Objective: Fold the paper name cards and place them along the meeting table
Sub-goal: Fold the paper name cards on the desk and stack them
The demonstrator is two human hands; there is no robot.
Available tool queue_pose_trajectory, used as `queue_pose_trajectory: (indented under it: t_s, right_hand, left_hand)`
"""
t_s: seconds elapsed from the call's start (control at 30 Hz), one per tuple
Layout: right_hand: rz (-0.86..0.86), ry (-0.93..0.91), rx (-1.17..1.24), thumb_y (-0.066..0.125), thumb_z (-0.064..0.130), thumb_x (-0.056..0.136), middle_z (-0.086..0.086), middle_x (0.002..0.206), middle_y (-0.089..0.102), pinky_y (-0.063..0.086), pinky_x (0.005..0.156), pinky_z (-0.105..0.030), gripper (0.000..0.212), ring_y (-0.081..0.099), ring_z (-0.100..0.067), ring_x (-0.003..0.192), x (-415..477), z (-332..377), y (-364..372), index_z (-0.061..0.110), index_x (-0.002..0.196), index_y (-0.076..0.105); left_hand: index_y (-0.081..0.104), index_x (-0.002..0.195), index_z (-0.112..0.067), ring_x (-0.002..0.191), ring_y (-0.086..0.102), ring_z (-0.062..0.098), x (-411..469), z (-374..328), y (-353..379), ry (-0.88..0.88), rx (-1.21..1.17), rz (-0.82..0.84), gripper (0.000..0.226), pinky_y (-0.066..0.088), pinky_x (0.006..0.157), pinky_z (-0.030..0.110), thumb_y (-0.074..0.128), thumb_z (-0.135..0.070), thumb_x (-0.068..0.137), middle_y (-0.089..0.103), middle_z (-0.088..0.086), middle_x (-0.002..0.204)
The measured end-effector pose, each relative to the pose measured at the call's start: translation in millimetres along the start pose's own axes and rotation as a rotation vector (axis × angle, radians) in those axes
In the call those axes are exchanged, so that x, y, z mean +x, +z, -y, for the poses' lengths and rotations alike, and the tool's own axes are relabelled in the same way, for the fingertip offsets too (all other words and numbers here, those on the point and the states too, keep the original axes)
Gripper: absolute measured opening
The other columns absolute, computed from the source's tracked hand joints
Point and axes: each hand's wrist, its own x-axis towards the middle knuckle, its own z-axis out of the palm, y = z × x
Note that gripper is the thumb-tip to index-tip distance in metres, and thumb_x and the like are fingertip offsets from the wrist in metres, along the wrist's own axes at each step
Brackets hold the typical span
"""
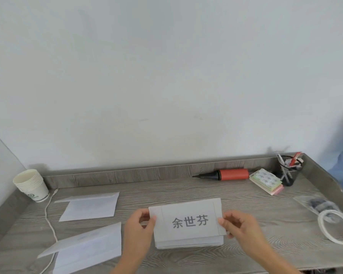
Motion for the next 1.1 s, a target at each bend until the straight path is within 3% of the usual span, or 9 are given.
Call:
queue_pose_trajectory:
  t_s: [0.1, 0.17, 0.3, 0.43, 0.53, 0.6, 0.73, 0.9, 1.1]
  right_hand:
    - [-0.065, -0.014, -0.439, 0.078, 0.038, 0.076, 0.007, 0.056, 0.067, 0.045, 0.056, -0.025, 0.019, 0.053, -0.002, 0.052, 2, -13, -4, 0.023, 0.066, 0.071]
    - [-0.124, -0.06, -0.649, 0.075, 0.05, 0.074, 0.019, 0.07, 0.069, 0.047, 0.062, -0.02, 0.017, 0.061, 0.004, 0.066, -1, -10, -5, 0.035, 0.075, 0.066]
    - [-0.317, -0.443, -0.826, 0.073, 0.045, 0.074, 0.013, 0.1, 0.068, 0.054, 0.065, -0.027, 0.03, 0.063, -0.01, 0.095, 9, 4, 6, 0.029, 0.099, 0.07]
    - [-0.228, -0.652, -0.877, 0.047, 0.055, 0.08, 0.011, 0.107, 0.067, 0.055, 0.072, -0.031, 0.042, 0.052, -0.007, 0.102, 27, 29, 38, 0.029, 0.104, 0.07]
    - [-0.04, -0.597, -0.917, 0.018, 0.077, 0.082, 0.018, 0.108, 0.066, 0.05, 0.08, -0.029, 0.07, 0.062, -0.009, 0.103, 33, 44, 60, 0.035, 0.111, 0.066]
    - [0.04, -0.571, -0.957, 0.002, 0.079, 0.077, 0.022, 0.108, 0.065, 0.043, 0.075, -0.026, 0.081, 0.063, -0.008, 0.103, 35, 47, 70, 0.04, 0.113, 0.063]
    - [-0.083, -0.714, -1.058, 0.011, 0.064, 0.093, 0.018, 0.063, 0.066, 0.028, 0.047, -0.02, 0.067, 0.066, -0.009, 0.057, 37, 38, 78, 0.034, 0.076, 0.069]
    - [-0.103, -0.756, -1.068, 0.014, 0.061, 0.094, 0.019, 0.066, 0.068, 0.042, 0.046, -0.021, 0.062, 0.066, -0.007, 0.058, 40, 26, 78, 0.034, 0.077, 0.067]
    - [0.038, -0.619, -1.116, 0.01, 0.067, 0.091, 0.018, 0.074, 0.07, 0.045, 0.053, -0.024, 0.067, 0.068, -0.007, 0.069, 35, 40, 75, 0.034, 0.085, 0.067]
  left_hand:
    - [0.06, 0.101, -0.023, 0.088, 0.063, 0.011, -5, 4, 0, 0.006, 0.035, 0.015, 0.022, 0.048, 0.068, 0.02, 0.066, -0.008, 0.085, 0.066, -0.005, 0.096]
    - [0.059, 0.105, -0.03, 0.085, 0.062, 0.007, -7, 7, 1, 0.064, 0.09, 0.044, 0.03, 0.05, 0.069, 0.017, 0.064, -0.008, 0.086, 0.065, -0.01, 0.099]
    - [0.06, 0.106, -0.035, 0.091, 0.058, 0.001, -7, 9, -2, 0.126, 0.151, 0.078, 0.035, 0.049, 0.071, 0.013, 0.062, -0.005, 0.086, 0.066, -0.011, 0.097]
    - [0.063, 0.103, -0.031, 0.085, 0.06, 0.004, -6, 11, -15, 0.11, 0.171, 0.066, 0.022, 0.048, 0.072, 0.015, 0.063, -0.015, 0.088, 0.064, -0.016, 0.097]
    - [0.066, 0.08, -0.023, 0.075, 0.062, 0.01, 0, 18, -38, -0.047, 0.067, -0.093, 0.01, 0.046, 0.065, 0.014, 0.063, -0.021, 0.088, 0.069, -0.005, 0.078]
    - [0.066, 0.068, -0.009, 0.064, 0.062, 0.021, 4, 31, -57, -0.171, 0.0, -0.176, 0.027, 0.049, 0.063, 0.03, 0.06, -0.024, 0.09, 0.067, 0.009, 0.065]
    - [0.065, 0.065, 0.001, 0.053, 0.065, 0.025, 2, 60, -89, -0.487, -0.185, -0.252, 0.044, 0.051, 0.057, 0.035, 0.057, -0.033, 0.092, 0.068, 0.012, 0.058]
    - [0.066, 0.085, 0.007, 0.065, 0.068, 0.033, 2, 79, -109, -0.749, -0.319, -0.216, 0.059, 0.055, 0.062, 0.036, 0.055, -0.051, 0.088, 0.072, 0.026, 0.078]
    - [0.054, 0.108, 0.01, 0.075, 0.065, 0.032, 21, 66, -109, -0.729, -0.723, -0.313, 0.021, 0.057, 0.043, 0.026, 0.055, -0.003, 0.091, 0.064, 0.026, 0.086]
